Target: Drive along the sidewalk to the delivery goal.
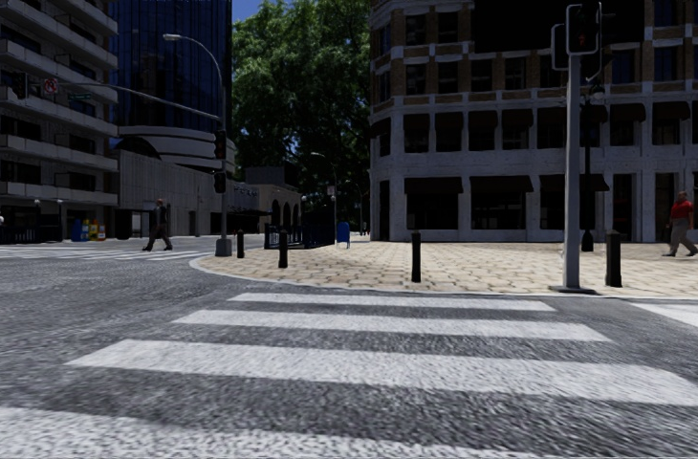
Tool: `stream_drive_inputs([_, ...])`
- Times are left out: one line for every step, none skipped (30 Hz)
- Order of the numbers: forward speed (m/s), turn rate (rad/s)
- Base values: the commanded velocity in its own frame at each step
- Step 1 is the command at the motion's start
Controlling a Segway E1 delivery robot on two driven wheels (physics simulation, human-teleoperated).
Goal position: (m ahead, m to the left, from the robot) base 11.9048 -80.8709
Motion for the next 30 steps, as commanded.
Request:
stream_drive_inputs([2.00, 0.00])
stream_drive_inputs([2.00, 0.00])
stream_drive_inputs([2.00, 0.00])
stream_drive_inputs([2.00, 0.00])
stream_drive_inputs([2.00, 0.00])
stream_drive_inputs([2.00, 0.00])
stream_drive_inputs([2.00, 0.00])
stream_drive_inputs([2.00, 0.00])
stream_drive_inputs([2.00, 0.00])
stream_drive_inputs([2.00, 0.00])
stream_drive_inputs([2.00, 0.00])
stream_drive_inputs([2.00, 0.00])
stream_drive_inputs([2.00, 0.00])
stream_drive_inputs([2.00, 0.00])
stream_drive_inputs([2.00, 0.00])
stream_drive_inputs([2.00, 0.00])
stream_drive_inputs([2.00, 0.00])
stream_drive_inputs([2.00, 0.00])
stream_drive_inputs([2.00, 0.00])
stream_drive_inputs([2.00, 0.00])
stream_drive_inputs([2.00, 0.00])
stream_drive_inputs([2.00, 0.00])
stream_drive_inputs([2.00, 0.00])
stream_drive_inputs([2.00, 0.00])
stream_drive_inputs([2.00, 0.00])
stream_drive_inputs([2.00, 0.00])
stream_drive_inputs([2.00, 0.00])
stream_drive_inputs([2.00, 0.00])
stream_drive_inputs([2.00, 0.00])
stream_drive_inputs([2.00, 0.00])
